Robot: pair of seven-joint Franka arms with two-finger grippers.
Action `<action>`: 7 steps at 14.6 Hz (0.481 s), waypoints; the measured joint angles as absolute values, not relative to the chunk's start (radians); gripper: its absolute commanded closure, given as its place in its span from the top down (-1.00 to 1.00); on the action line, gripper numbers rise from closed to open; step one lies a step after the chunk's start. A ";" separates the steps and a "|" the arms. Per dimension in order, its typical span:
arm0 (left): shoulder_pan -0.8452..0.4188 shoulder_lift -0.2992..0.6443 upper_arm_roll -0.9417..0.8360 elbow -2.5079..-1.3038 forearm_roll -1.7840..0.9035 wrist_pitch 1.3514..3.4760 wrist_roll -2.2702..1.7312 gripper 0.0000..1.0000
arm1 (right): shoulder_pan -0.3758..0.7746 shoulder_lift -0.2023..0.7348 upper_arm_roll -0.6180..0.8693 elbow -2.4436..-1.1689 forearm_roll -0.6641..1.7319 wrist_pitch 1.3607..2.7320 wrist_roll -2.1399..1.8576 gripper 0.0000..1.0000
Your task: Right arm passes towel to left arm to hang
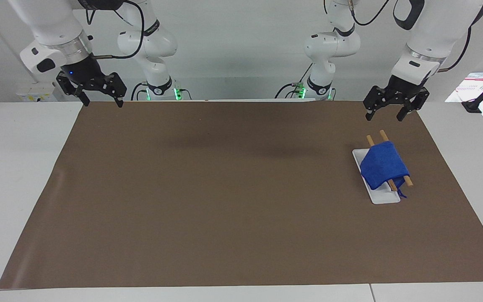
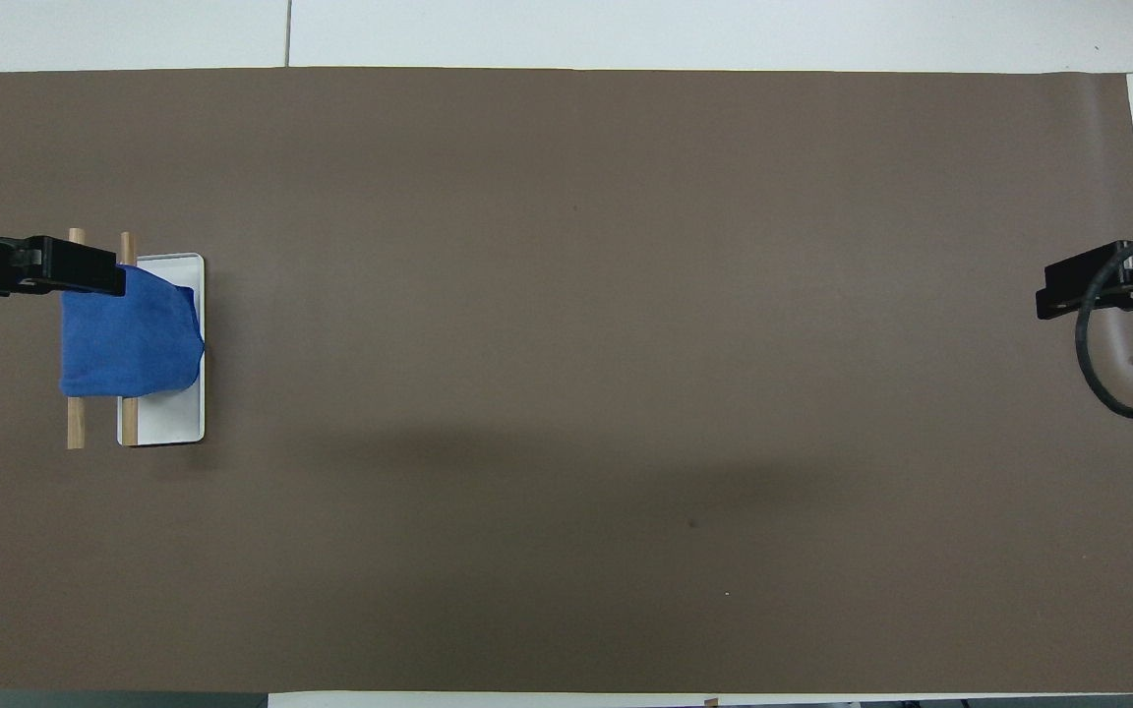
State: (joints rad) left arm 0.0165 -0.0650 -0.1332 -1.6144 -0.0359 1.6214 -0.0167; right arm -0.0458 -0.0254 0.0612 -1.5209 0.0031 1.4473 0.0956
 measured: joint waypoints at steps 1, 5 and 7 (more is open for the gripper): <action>0.016 -0.065 -0.133 -1.599 -0.033 1.593 -0.008 1.00 | -0.046 -0.025 0.061 -1.521 0.003 1.447 0.096 1.00; 0.016 -0.064 -0.132 -1.587 -0.011 1.542 0.034 1.00 | -0.046 -0.025 0.061 -1.521 0.003 1.447 0.096 1.00; 0.016 -0.064 -0.132 -1.587 -0.011 1.539 0.044 1.00 | -0.046 -0.025 0.061 -1.521 0.003 1.447 0.096 1.00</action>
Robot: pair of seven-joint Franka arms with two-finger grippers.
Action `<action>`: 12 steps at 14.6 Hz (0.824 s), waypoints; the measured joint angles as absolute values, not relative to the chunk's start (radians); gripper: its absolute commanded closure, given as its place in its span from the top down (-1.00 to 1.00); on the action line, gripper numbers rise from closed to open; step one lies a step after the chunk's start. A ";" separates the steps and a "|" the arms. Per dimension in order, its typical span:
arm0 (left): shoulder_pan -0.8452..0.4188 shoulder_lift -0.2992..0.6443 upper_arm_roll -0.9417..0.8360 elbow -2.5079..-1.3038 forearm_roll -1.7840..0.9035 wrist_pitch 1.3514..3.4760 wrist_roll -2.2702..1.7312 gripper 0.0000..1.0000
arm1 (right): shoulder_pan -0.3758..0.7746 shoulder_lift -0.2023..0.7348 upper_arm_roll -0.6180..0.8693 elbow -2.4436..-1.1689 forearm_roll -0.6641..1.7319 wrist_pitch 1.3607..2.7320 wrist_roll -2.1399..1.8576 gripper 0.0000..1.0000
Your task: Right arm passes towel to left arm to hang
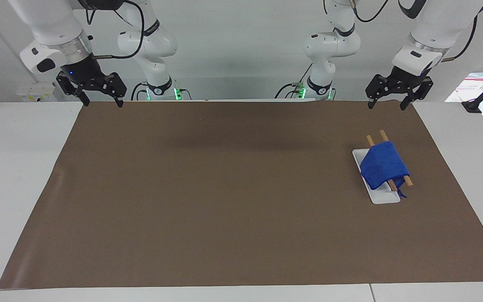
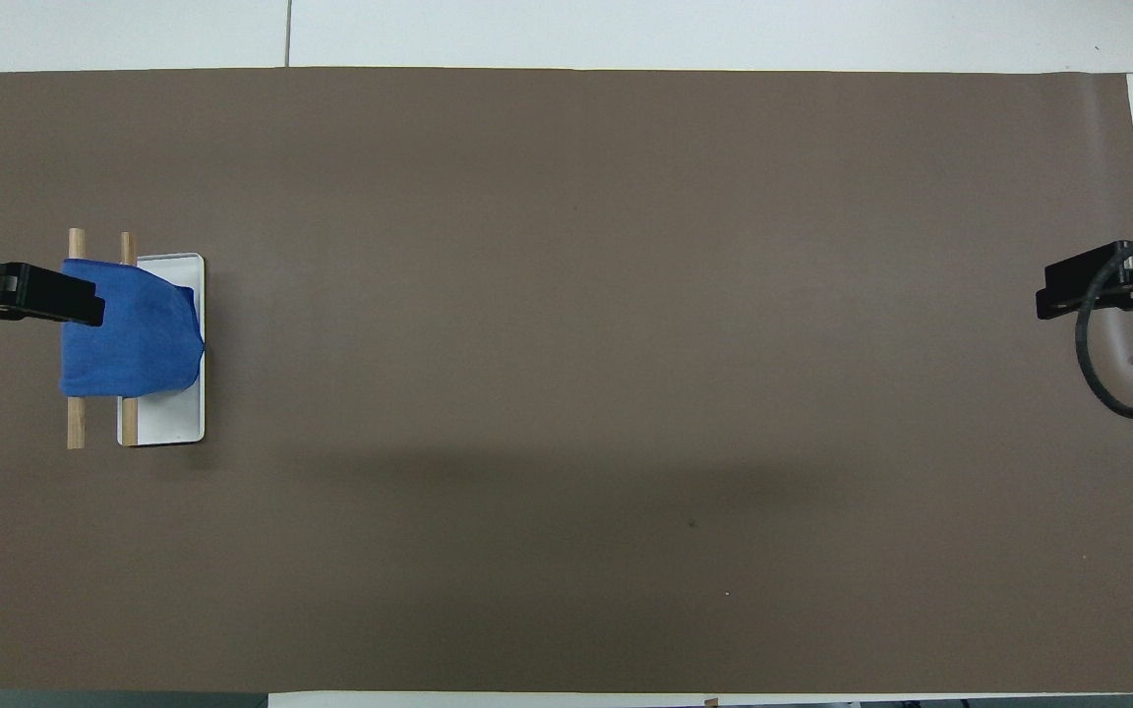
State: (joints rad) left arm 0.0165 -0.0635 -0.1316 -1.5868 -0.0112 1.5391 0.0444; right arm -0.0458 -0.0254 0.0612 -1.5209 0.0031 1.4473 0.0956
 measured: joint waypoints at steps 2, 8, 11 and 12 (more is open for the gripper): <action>0.017 -0.063 -0.131 -1.587 -0.011 1.538 0.052 1.00 | -0.046 -0.025 0.061 -1.521 0.003 1.447 0.096 1.00; 0.015 -0.062 -0.124 -1.587 -0.011 1.533 0.061 1.00 | -0.046 -0.025 0.061 -1.521 0.003 1.447 0.096 1.00; -0.056 -0.062 -0.045 -1.587 -0.011 1.532 0.063 1.00 | -0.046 -0.025 0.061 -1.521 0.003 1.447 0.096 1.00; -0.079 -0.062 -0.017 -1.587 -0.011 1.532 0.064 1.00 | -0.046 -0.025 0.061 -1.521 0.003 1.447 0.096 1.00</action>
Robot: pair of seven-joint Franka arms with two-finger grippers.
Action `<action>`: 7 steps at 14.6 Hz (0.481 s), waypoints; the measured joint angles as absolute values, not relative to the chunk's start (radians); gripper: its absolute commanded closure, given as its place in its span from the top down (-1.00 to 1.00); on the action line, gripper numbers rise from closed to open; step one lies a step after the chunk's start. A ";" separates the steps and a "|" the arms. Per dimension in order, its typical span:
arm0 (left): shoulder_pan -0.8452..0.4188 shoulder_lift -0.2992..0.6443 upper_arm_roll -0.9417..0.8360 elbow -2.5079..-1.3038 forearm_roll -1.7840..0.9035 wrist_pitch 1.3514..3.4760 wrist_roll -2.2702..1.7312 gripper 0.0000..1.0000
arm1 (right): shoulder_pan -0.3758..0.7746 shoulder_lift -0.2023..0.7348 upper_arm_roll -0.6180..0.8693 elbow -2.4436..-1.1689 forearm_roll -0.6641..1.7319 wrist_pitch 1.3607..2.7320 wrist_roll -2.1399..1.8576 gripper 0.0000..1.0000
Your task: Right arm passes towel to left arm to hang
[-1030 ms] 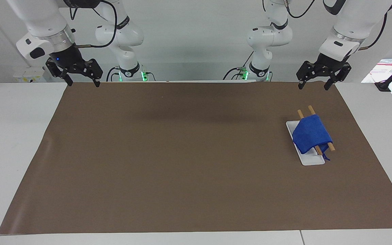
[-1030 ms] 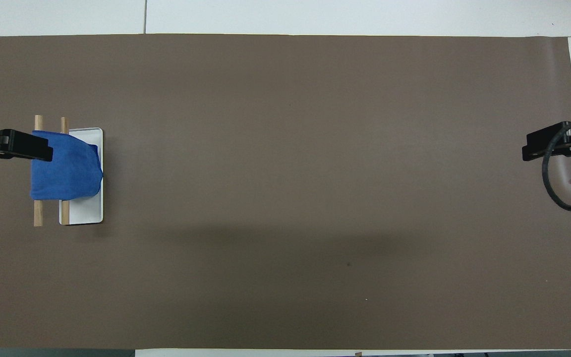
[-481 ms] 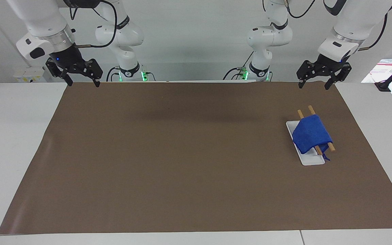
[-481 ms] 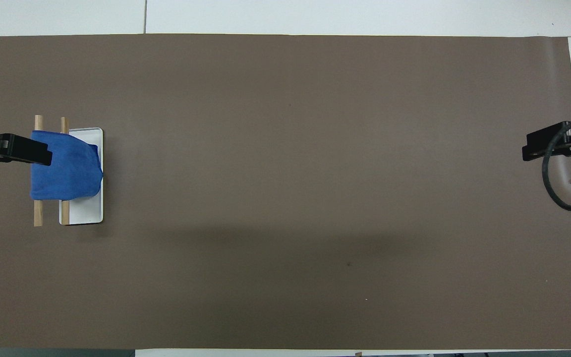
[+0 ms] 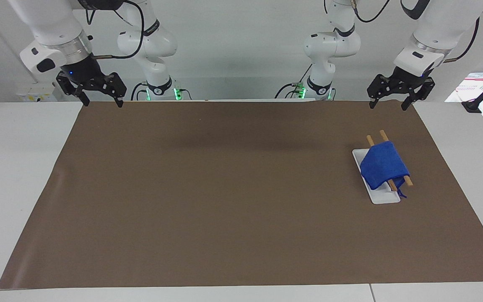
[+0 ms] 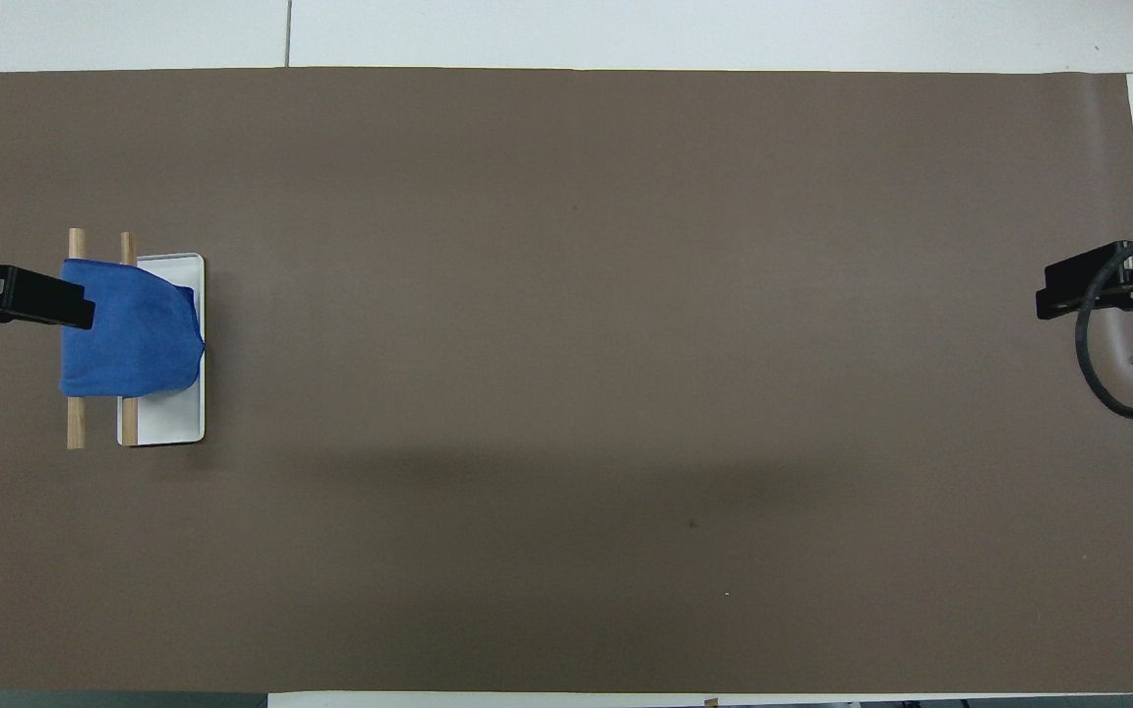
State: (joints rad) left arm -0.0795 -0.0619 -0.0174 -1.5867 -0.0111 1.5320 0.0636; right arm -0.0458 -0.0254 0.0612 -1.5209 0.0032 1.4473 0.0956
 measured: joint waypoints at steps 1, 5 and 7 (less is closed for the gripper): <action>-0.090 -0.062 -0.004 -1.587 -0.011 1.532 0.064 1.00 | -0.046 -0.025 0.061 -1.521 0.003 1.447 0.096 1.00; -0.092 -0.062 0.006 -1.587 -0.011 1.528 0.067 1.00 | -0.046 -0.025 0.061 -1.521 0.003 1.447 0.096 1.00; -0.092 -0.062 0.006 -1.587 -0.011 1.525 0.067 1.00 | -0.046 -0.025 0.061 -1.521 0.003 1.447 0.096 1.00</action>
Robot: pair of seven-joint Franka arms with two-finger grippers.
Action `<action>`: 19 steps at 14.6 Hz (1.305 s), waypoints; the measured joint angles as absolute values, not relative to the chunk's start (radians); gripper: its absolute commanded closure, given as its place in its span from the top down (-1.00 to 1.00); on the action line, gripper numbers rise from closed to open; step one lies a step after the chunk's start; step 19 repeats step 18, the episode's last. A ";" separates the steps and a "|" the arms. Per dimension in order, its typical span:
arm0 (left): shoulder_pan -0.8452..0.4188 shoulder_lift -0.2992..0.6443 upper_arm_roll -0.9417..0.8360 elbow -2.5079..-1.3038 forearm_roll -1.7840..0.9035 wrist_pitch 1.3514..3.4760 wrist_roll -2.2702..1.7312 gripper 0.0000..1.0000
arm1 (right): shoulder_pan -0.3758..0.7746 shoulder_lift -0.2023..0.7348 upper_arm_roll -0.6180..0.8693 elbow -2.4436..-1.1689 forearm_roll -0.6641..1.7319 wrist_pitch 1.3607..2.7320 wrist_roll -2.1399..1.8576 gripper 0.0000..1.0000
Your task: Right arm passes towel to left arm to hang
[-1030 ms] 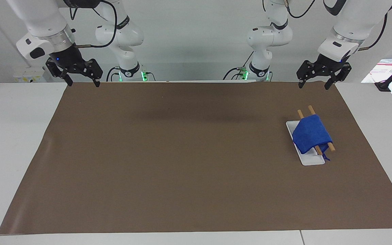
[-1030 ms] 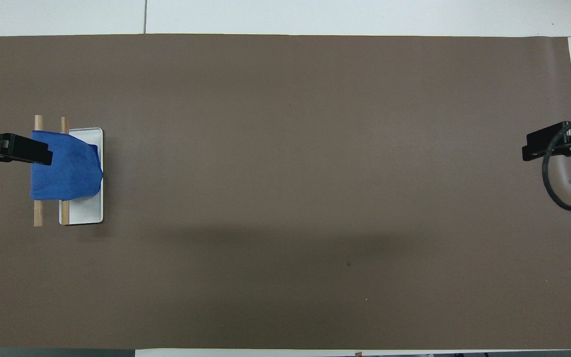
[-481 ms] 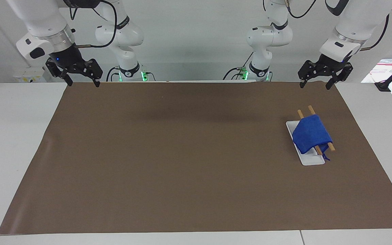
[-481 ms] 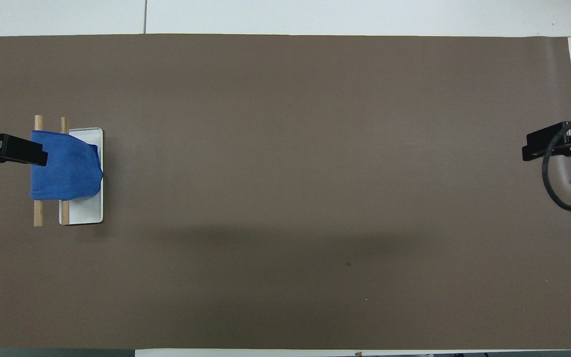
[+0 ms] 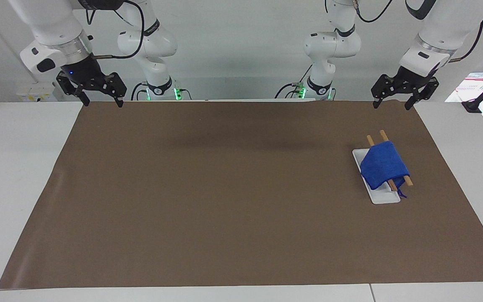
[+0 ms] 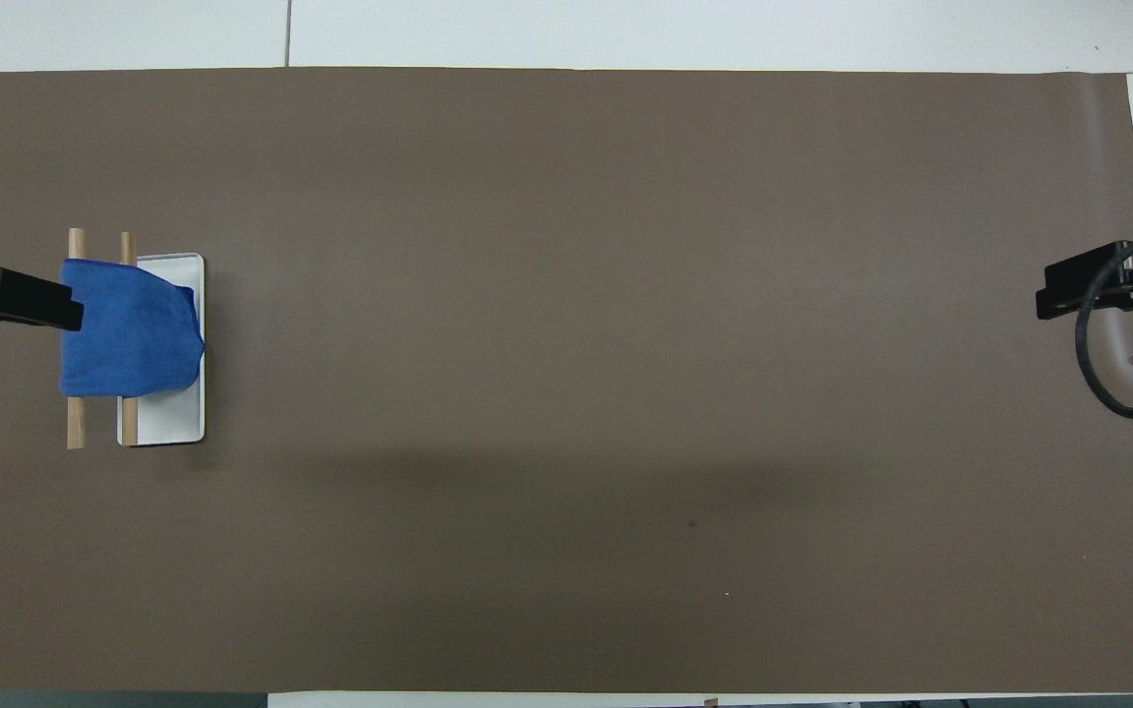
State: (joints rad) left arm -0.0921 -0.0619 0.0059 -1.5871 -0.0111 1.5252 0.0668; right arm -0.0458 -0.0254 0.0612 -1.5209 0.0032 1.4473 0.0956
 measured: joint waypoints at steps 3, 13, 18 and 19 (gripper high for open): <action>-0.095 -0.062 0.006 -1.592 -0.011 1.525 0.067 1.00 | -0.046 -0.025 0.061 -1.521 0.003 1.447 0.096 1.00; -0.102 -0.069 0.006 -1.593 -0.011 1.522 0.067 1.00 | -0.046 -0.025 0.061 -1.521 0.003 1.447 0.096 1.00; -0.102 -0.080 0.006 -1.593 -0.011 1.521 0.067 1.00 | -0.046 -0.025 0.061 -1.521 0.003 1.447 0.096 1.00; -0.102 -0.080 0.006 -1.593 -0.011 1.521 0.067 1.00 | -0.046 -0.025 0.061 -1.521 0.003 1.447 0.096 1.00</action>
